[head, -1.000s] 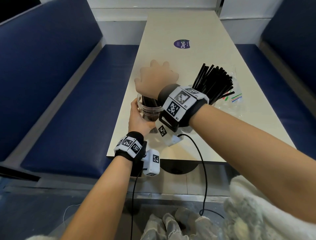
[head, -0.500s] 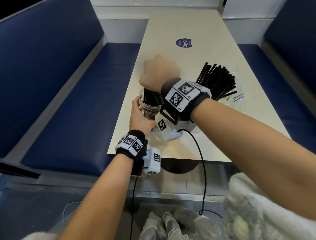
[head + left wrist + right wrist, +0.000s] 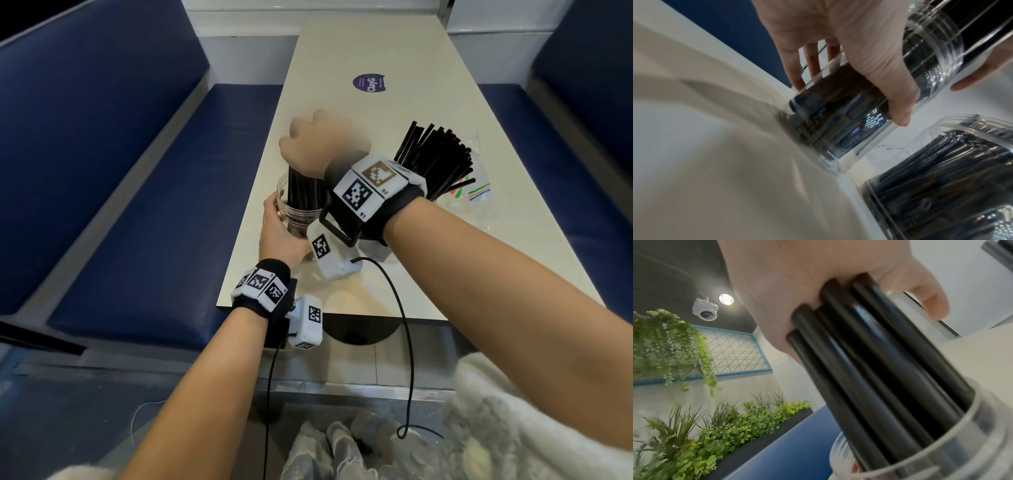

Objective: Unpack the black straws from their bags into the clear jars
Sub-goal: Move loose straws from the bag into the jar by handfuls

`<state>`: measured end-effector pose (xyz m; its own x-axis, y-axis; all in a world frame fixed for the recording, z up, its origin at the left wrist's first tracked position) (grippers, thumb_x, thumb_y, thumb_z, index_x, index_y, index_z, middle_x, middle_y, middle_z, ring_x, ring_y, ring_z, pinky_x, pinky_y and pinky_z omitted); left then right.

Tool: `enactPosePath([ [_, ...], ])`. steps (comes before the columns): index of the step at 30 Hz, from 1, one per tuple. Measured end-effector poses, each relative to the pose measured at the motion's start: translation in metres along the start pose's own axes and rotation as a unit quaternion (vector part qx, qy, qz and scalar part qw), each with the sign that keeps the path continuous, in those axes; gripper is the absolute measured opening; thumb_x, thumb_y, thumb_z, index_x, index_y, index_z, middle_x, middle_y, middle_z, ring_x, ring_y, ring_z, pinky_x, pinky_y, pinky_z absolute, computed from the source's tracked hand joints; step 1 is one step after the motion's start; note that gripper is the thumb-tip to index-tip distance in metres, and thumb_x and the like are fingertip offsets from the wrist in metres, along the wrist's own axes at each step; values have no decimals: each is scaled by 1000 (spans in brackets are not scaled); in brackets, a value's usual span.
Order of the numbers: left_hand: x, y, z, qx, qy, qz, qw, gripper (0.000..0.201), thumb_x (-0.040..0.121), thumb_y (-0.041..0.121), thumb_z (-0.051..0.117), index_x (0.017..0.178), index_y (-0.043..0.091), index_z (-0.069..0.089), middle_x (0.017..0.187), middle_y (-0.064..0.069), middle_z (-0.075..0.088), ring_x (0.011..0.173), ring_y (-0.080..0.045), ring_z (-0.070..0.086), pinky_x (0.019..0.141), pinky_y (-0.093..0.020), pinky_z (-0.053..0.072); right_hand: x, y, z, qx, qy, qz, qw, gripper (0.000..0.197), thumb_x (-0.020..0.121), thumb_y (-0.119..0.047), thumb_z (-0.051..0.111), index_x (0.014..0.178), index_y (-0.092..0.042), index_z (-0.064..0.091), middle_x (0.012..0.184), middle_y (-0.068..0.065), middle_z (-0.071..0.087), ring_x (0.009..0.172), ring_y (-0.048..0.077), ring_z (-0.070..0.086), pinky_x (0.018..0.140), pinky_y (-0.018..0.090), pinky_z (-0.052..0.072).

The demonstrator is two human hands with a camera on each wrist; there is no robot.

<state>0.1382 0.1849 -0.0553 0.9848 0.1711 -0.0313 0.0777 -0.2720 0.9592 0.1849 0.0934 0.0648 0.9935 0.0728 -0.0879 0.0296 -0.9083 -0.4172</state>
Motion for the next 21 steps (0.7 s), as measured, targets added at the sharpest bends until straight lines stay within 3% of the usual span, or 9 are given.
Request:
enactPosePath([
  [3, 1, -1, 1, 24, -4, 15, 1000, 95, 50, 48, 65, 134, 22, 30, 124, -6, 57, 110, -22, 57, 95, -35, 47, 0, -3, -6, -8, 27, -31, 999, 50, 87, -31, 36, 137, -35, 33, 145, 0, 31, 135, 29, 22, 104, 48, 24],
  [6, 1, -1, 0, 21, 0, 13, 1000, 98, 46, 52, 63, 133, 23, 30, 124, -5, 57, 110, -21, 57, 95, -36, 48, 2, -6, -4, 11, 14, -61, 998, 49, 88, -23, 38, 135, -37, 37, 145, -2, 36, 133, 27, 28, 103, 45, 27],
  [11, 2, -3, 0, 24, 7, 25, 999, 99, 42, 51, 70, 129, 21, 33, 122, -6, 58, 110, -22, 58, 97, -42, 49, 5, -12, -3, -31, 23, -75, 996, 39, 95, -28, 21, 126, -29, 46, 142, -1, 41, 133, 26, 29, 106, 50, 23],
  [15, 2, -1, 1, 20, 4, 28, 999, 101, 41, 55, 61, 130, 16, 33, 122, -8, 58, 110, -22, 58, 97, -37, 47, 4, -17, 1, -55, 14, -107, 993, 45, 96, -24, 24, 140, -33, 29, 156, -4, 18, 144, 24, 12, 112, 54, 15],
  [16, 2, -1, 1, 19, 5, 30, 999, 101, 41, 55, 61, 130, 16, 33, 122, -8, 58, 110, -23, 58, 96, -37, 47, 4, -19, 1, -59, 9, -120, 991, 46, 95, -22, 26, 139, -32, 31, 156, -5, 19, 144, 23, 12, 112, 53, 15],
  [19, 3, -3, 1, 24, 7, 33, 999, 101, 41, 52, 70, 129, 19, 33, 122, -5, 58, 110, -22, 58, 97, -40, 48, 4, -20, 2, -70, -8, -127, 989, 40, 93, -18, 29, 126, -24, 49, 144, -5, 38, 137, 23, 26, 106, 50, 22],
  [21, 6, -8, 1, 30, 5, 27, 999, 99, 43, 46, 79, 128, 22, 33, 122, -3, 58, 110, -21, 58, 96, -40, 48, 3, -18, 4, -92, -9, -117, 989, 37, 94, -21, 27, 124, -20, 50, 139, -2, 41, 132, 26, 30, 100, 48, 27],
])
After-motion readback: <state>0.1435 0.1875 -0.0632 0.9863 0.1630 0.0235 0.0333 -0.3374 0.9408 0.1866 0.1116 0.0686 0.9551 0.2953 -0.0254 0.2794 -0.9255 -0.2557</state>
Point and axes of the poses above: each hand's wrist, its own x-axis towards the middle knuckle, its own z-axis out of the palm, y = z × x, the point moved 10 cm from there along x, towards the middle knuckle
